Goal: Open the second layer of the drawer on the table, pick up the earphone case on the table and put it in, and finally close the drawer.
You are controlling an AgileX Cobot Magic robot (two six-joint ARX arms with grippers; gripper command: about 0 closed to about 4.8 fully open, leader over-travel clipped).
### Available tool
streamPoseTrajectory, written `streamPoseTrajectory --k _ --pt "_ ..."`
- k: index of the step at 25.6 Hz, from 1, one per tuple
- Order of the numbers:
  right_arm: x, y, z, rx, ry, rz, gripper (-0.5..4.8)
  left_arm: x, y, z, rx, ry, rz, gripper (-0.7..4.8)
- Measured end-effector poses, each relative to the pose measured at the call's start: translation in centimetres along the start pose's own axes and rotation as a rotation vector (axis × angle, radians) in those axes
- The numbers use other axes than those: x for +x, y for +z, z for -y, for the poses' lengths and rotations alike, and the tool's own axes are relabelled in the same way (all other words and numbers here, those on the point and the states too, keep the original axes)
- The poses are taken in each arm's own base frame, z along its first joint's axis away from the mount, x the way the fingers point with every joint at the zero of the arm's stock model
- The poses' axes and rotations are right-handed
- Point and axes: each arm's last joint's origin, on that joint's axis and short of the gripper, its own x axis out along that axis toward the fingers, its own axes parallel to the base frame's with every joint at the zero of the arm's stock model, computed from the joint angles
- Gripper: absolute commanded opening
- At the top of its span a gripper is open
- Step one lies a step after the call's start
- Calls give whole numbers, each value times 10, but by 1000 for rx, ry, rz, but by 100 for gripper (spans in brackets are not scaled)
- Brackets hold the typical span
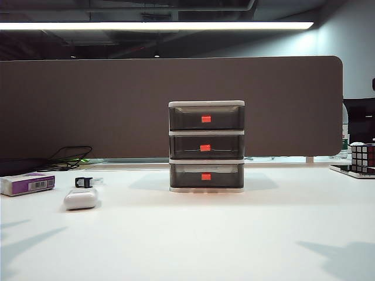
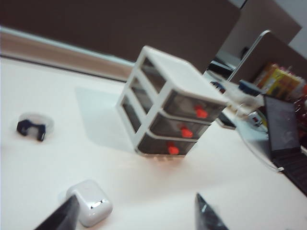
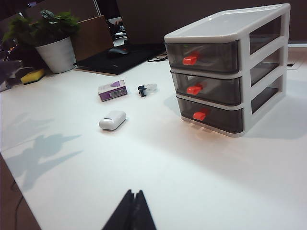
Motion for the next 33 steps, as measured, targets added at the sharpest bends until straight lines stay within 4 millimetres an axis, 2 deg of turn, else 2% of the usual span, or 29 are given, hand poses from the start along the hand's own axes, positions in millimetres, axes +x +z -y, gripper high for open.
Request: streamPoseTrajectory --k 4,6,10,12,14,18,21,23,27,32,33 --pt "0 0 0 0 -3 1 -5 21 7 -16 -10 -13 -19 317" --pt "0 2 0 -15 -4 16 -5 33 11 -26 -18 -8 -37 342" --pt "-1 12 -1 -67 -25 106 -5 55 22 -36 -3 -55 -62 342" --pt "-1 16 -2 -59 -45 143 -5 68 28 -36 11 -93 -74 342" --pt "-2 20 -2 -58 -54 178 -5 94 35 -30 53 -165 -107 342" --pt "-2 20 -2 -53 -57 185 -5 131 44 -17 116 -248 -138 342" --pt "-2 22 -3 -59 -62 196 -5 151 50 -14 132 -278 -148 342" --pt "-3 26 -4 -62 -81 208 -5 160 49 -15 128 -284 -159 342" --pt "-8 55 -12 -132 -128 289 -5 174 33 -27 46 -280 -222 342" --pt "2 74 -4 -127 -169 214 -5 188 16 -37 -103 -302 -261 341" --pt "9 82 1 -119 -175 173 -5 193 9 -35 -143 -316 -273 341"
